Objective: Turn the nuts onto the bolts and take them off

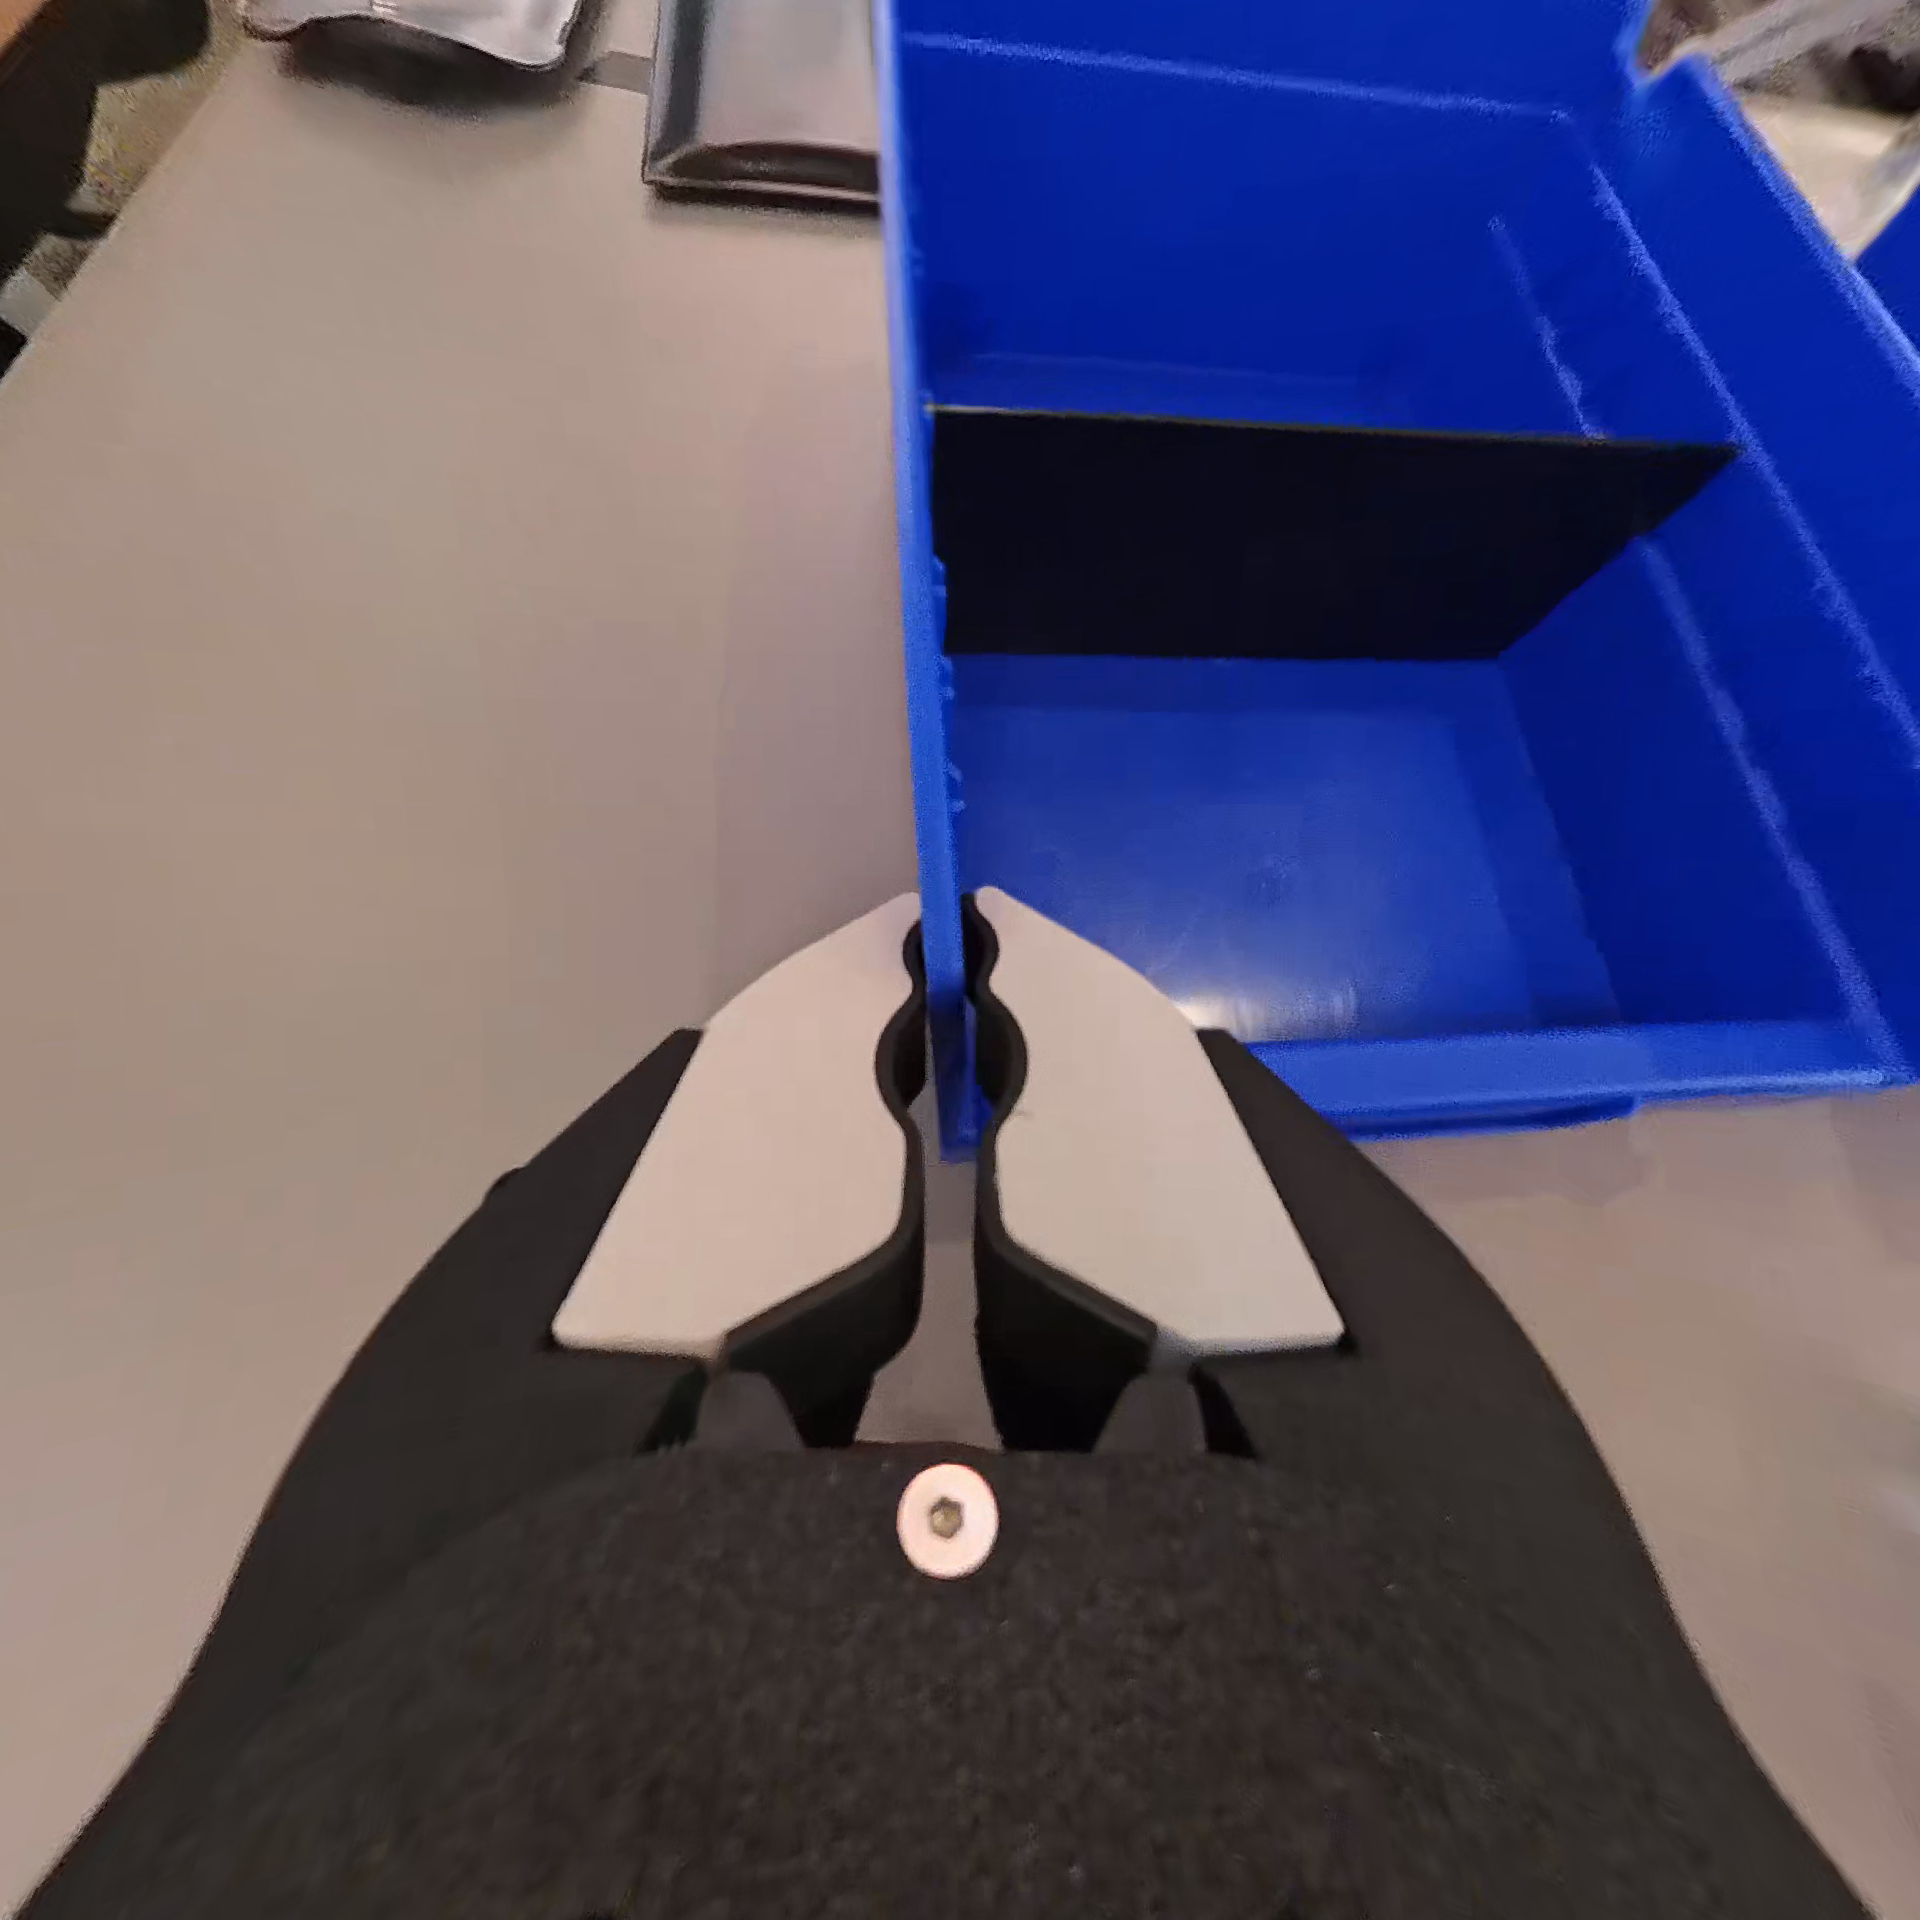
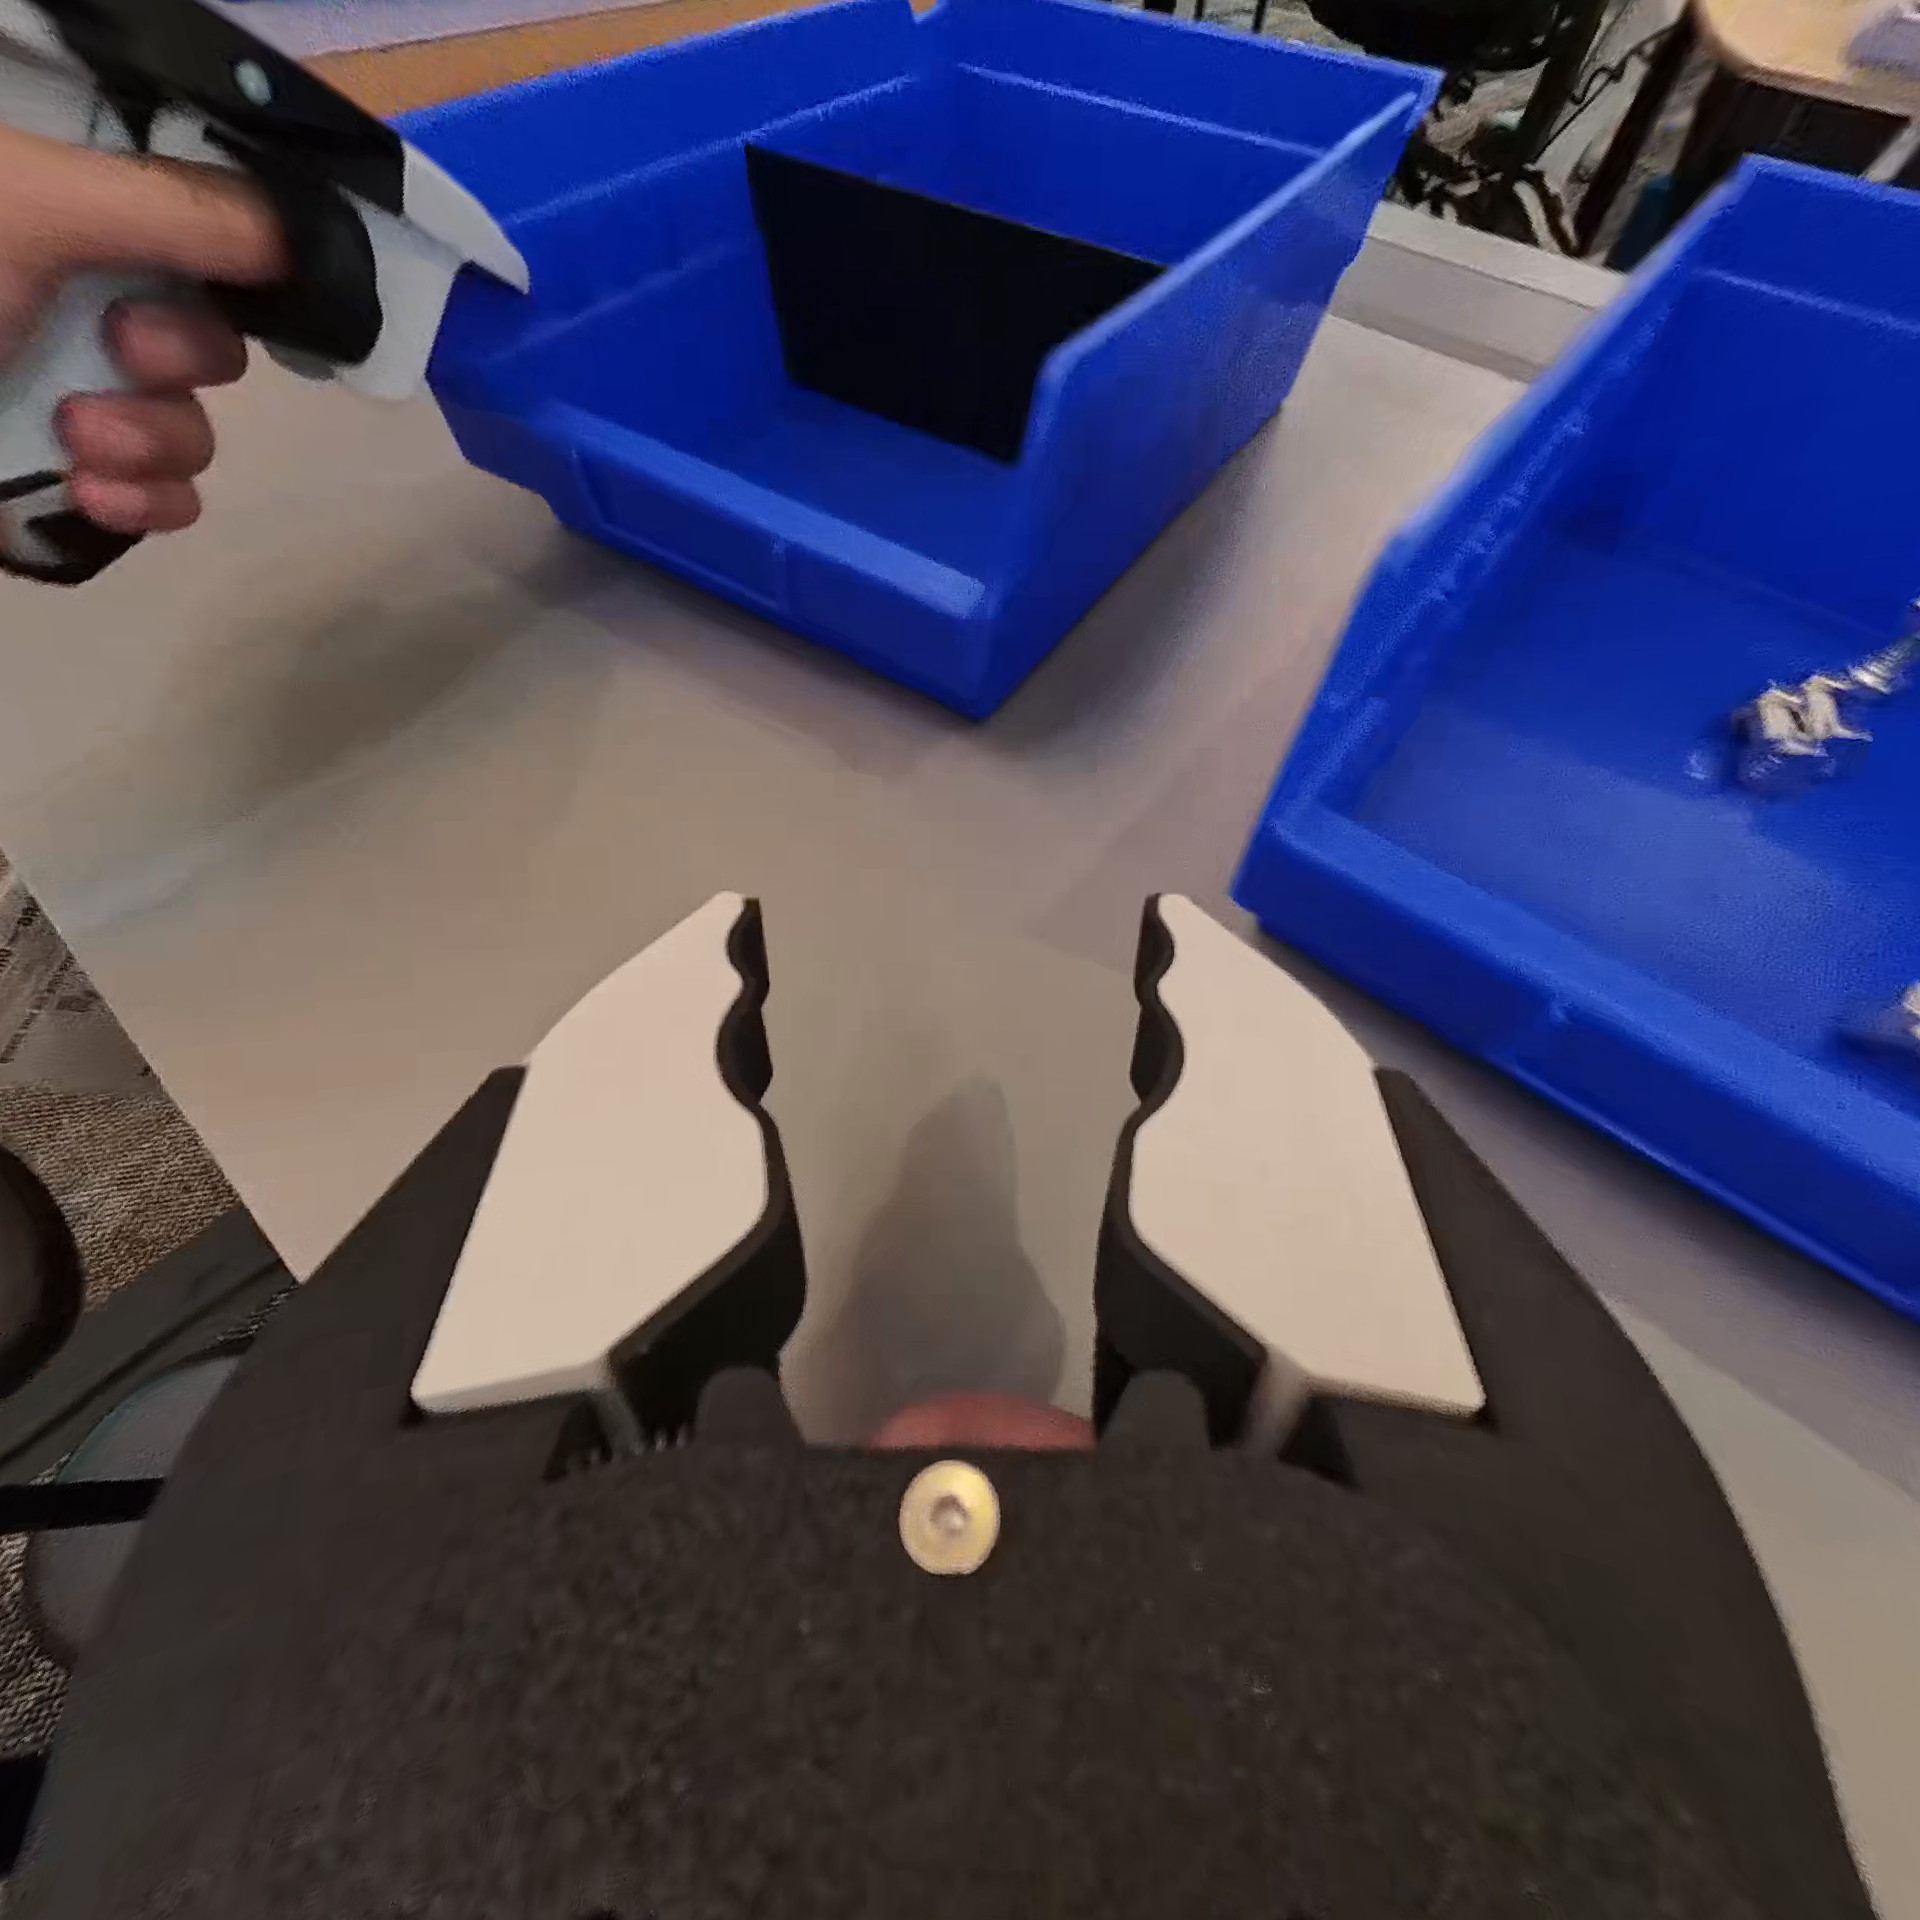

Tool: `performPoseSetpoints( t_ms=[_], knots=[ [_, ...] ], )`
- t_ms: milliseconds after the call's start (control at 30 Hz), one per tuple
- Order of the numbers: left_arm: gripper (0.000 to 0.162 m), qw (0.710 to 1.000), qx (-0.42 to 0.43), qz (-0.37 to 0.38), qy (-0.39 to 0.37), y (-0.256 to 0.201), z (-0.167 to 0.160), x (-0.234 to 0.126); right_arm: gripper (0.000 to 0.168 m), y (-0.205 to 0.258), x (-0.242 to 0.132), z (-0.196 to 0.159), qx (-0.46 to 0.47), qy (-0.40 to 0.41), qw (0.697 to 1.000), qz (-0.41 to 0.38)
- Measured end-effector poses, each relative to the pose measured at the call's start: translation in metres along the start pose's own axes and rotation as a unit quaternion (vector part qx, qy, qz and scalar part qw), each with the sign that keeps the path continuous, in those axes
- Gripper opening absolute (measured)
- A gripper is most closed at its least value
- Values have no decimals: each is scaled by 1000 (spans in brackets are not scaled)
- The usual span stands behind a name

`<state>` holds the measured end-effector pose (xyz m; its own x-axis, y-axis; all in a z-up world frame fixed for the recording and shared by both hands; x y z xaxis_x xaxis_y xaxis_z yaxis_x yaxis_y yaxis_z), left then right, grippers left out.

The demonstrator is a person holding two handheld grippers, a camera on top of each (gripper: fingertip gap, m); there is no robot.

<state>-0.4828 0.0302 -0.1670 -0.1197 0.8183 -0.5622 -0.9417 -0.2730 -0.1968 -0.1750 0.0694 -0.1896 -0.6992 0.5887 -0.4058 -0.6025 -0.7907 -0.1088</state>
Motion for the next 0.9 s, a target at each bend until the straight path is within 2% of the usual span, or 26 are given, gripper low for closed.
performPoseSetpoints(
  t_ms=[300,400,467,533,567,667,900],
  knots=[
    [7,1000,1,4,-18,-31,-64,-77,61,36,34,33,83,6,996,25],
    [7,999,17,20,-19,-41,-78,-94,39,39,43,32,101,18,995,-11],
    [7,999,27,33,-18,-46,-85,-101,31,40,45,31,104,18,994,-21],
    [7,998,29,49,-21,-49,-89,-106,7,38,46,30,95,19,994,-53],
    [7,998,27,51,-25,-50,-91,-108,3,37,46,29,88,20,994,-54],
    [8,998,15,45,-39,-53,-94,-114,2,37,45,30,85,20,995,-51],
    [7,987,82,90,-104,-75,-75,-143,2,32,22,52,108,4,993,-40]
  ],
)
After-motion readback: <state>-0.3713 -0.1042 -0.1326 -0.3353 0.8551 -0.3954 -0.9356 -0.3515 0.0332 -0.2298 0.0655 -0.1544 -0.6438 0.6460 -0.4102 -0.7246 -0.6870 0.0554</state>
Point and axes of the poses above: each gripper's, where its closed fingertips meet, x out along the fingers, z out of its top, y = z × x across the jaws, the point moved 9 cm from there along -x, back along the fingers, and after that the axes turned 10 degrees about -z, right-handed, at the moved point
